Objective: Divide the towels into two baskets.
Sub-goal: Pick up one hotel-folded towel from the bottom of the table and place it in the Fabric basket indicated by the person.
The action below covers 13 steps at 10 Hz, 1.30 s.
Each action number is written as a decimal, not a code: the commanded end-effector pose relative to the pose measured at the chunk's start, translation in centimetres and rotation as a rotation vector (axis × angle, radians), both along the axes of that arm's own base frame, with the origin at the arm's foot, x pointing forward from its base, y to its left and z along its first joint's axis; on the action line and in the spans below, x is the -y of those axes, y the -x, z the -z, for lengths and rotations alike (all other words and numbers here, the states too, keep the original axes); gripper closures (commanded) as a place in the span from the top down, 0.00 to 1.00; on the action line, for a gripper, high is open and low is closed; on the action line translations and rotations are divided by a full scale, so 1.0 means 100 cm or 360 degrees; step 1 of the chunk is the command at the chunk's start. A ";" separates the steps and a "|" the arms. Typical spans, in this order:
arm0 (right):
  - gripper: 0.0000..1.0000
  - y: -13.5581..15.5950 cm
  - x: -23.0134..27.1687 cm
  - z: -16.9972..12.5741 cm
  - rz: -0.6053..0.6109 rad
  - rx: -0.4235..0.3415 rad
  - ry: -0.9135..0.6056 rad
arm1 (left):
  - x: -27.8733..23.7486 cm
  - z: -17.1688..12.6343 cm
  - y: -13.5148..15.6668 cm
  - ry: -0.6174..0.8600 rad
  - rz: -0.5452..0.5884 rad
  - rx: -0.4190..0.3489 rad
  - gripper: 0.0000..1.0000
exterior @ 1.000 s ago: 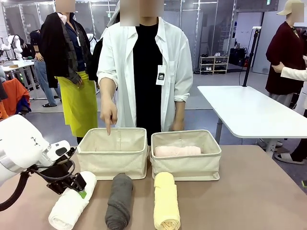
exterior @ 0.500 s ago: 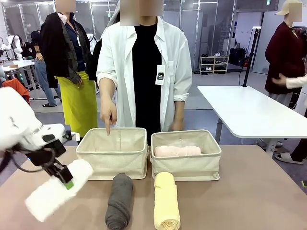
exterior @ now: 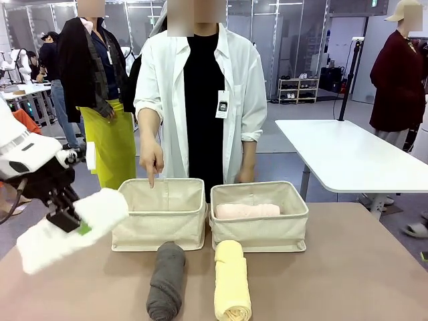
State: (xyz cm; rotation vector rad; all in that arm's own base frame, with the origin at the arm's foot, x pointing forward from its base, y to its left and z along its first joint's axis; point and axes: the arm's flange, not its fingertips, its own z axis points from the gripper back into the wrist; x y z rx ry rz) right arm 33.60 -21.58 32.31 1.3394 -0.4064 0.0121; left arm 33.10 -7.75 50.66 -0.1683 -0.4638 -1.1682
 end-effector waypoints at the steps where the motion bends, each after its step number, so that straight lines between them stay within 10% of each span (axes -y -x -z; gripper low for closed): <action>1: 1.00 -0.001 -0.002 -0.001 0.0003 0.0035 -0.0002 | 0.003 0.012 0.004 -0.0026 0.0029 -0.0125 0.07; 3: 1.00 -0.001 -0.002 -0.001 0.0003 0.0035 -0.0002 | 0.003 0.012 0.004 -0.0026 0.0029 -0.0125 0.07; 4: 1.00 -0.001 -0.002 -0.001 0.0003 0.0035 -0.0002 | 0.001 0.007 0.000 -0.0004 0.0009 -0.0038 0.37; 6: 1.00 -0.001 -0.002 -0.001 0.0003 0.0035 -0.0002 | 0.043 -0.030 -0.020 -0.0298 0.0196 0.0435 0.37; 13: 1.00 -0.001 -0.002 -0.001 0.0003 0.0035 -0.0002 | 0.158 -0.004 -0.194 -0.0708 0.0752 0.0442 0.37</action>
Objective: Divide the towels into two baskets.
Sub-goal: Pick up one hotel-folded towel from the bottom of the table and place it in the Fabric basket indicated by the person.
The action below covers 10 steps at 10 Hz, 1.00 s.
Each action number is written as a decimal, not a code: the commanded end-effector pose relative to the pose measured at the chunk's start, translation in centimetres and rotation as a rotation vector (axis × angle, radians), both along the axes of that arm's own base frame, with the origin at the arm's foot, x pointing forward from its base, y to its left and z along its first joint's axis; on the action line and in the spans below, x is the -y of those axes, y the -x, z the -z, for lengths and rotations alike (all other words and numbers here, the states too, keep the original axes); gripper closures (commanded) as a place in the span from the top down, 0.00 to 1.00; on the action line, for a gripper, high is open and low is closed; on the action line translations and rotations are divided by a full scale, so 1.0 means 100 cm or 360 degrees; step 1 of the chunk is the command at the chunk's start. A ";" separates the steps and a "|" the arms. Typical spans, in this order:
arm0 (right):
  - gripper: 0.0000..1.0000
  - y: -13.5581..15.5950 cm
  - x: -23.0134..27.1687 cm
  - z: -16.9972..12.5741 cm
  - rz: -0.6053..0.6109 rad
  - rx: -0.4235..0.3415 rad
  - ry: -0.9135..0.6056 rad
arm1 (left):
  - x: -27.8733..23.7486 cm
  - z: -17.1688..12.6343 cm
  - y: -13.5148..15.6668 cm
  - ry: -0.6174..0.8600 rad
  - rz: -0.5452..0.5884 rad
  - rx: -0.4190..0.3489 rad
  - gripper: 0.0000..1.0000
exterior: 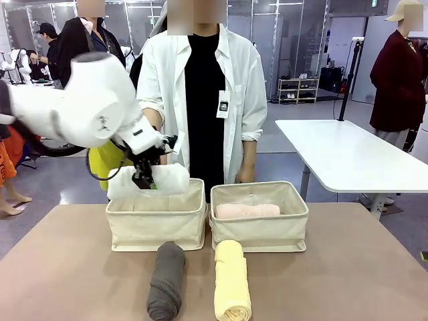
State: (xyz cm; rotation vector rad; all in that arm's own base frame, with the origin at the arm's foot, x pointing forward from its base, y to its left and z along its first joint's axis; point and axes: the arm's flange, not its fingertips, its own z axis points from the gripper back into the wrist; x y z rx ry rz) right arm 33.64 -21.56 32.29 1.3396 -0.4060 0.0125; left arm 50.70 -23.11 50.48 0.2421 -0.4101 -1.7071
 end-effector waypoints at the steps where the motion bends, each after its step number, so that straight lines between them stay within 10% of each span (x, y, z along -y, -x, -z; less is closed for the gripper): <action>1: 1.00 0.000 -0.001 -0.001 0.0003 0.0035 -0.0001 | 0.009 0.010 -0.035 -0.0037 0.0050 0.0030 0.37; 5: 1.00 0.000 -0.001 -0.001 0.0003 0.0035 -0.0001 | 0.015 0.066 -0.077 -0.0106 -0.0010 0.0077 0.37; 8: 1.00 0.000 -0.001 -0.001 0.0003 0.0035 -0.0001 | 0.014 0.069 -0.079 -0.0145 -0.0006 0.0123 1.00; 10: 1.00 0.000 -0.001 -0.001 0.0003 0.0035 -0.0001 | 0.010 0.065 -0.076 -0.0133 -0.0032 0.0113 1.00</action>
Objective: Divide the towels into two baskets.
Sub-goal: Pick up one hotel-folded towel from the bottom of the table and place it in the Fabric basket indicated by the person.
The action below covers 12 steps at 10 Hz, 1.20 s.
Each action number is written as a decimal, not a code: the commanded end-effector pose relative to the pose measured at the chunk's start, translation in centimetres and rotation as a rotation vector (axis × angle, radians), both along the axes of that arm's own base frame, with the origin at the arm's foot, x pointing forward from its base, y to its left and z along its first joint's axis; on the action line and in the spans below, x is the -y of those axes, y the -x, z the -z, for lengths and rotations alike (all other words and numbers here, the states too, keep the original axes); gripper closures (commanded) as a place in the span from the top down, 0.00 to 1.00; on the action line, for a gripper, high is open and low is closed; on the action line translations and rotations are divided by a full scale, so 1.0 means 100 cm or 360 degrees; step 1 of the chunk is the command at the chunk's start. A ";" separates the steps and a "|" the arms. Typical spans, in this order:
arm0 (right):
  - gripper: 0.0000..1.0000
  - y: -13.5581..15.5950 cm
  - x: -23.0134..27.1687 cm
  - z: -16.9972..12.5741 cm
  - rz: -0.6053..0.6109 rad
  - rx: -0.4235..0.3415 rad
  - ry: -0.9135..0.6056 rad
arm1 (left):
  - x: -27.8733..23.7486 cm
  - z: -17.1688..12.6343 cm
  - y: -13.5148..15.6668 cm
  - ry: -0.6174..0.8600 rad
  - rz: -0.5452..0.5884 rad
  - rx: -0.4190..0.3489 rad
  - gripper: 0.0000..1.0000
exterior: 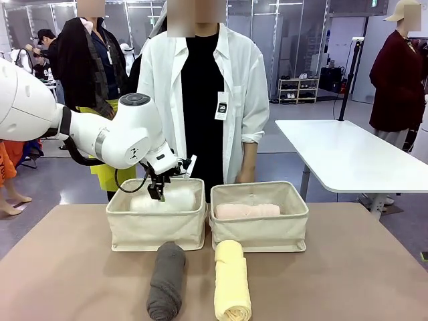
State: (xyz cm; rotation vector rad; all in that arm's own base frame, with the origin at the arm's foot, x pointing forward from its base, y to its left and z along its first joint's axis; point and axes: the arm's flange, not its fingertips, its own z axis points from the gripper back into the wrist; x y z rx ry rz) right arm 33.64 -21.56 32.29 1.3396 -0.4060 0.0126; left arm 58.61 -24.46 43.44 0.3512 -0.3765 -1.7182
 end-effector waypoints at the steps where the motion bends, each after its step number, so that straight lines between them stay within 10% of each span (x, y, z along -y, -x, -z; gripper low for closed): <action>1: 1.00 0.000 -0.001 -0.001 0.0003 0.0035 -0.0001 | -0.007 -0.009 0.007 0.0035 -0.0049 0.0018 0.96; 12: 1.00 0.000 -0.001 -0.001 0.0003 0.0035 -0.0001 | 0.002 -0.002 0.003 0.0016 -0.0009 -0.0004 0.93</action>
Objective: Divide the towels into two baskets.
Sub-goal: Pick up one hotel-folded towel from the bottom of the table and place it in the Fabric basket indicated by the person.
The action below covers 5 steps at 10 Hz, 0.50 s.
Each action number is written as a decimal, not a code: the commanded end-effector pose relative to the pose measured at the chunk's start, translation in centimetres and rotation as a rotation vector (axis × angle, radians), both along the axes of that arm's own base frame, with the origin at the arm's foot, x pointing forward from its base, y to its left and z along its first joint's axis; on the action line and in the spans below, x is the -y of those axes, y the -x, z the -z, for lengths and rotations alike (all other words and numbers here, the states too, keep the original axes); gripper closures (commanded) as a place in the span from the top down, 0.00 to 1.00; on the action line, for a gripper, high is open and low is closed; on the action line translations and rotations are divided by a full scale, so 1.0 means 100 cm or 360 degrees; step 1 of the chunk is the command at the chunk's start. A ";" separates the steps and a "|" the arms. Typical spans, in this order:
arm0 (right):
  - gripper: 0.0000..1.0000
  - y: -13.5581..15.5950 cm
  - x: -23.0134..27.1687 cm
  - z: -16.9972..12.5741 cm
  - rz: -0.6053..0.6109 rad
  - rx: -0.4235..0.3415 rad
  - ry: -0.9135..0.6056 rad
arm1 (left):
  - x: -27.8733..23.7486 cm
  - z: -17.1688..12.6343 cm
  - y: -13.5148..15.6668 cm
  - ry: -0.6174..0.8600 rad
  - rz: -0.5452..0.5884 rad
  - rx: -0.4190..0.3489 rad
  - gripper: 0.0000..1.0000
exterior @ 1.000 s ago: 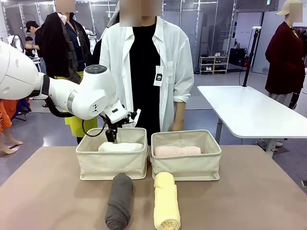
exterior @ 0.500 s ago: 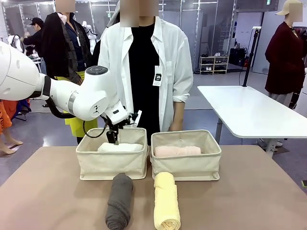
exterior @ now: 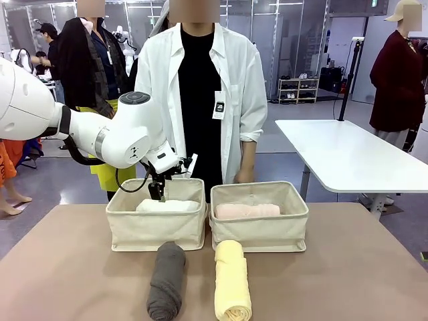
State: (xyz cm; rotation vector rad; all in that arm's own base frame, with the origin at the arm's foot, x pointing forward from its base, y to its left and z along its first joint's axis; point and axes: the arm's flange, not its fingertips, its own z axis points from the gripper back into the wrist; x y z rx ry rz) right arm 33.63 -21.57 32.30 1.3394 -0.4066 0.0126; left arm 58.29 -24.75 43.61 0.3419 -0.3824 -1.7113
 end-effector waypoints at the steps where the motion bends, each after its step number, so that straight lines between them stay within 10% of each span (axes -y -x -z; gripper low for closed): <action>1: 1.00 0.000 -0.001 -0.001 0.0003 0.0034 -0.0002 | -0.014 -0.029 0.001 0.0155 -0.0012 -0.0201 0.96; 5: 1.00 0.000 -0.001 -0.001 0.0003 0.0034 -0.0002 | -0.129 -0.093 0.053 0.0673 -0.0290 -0.0718 0.96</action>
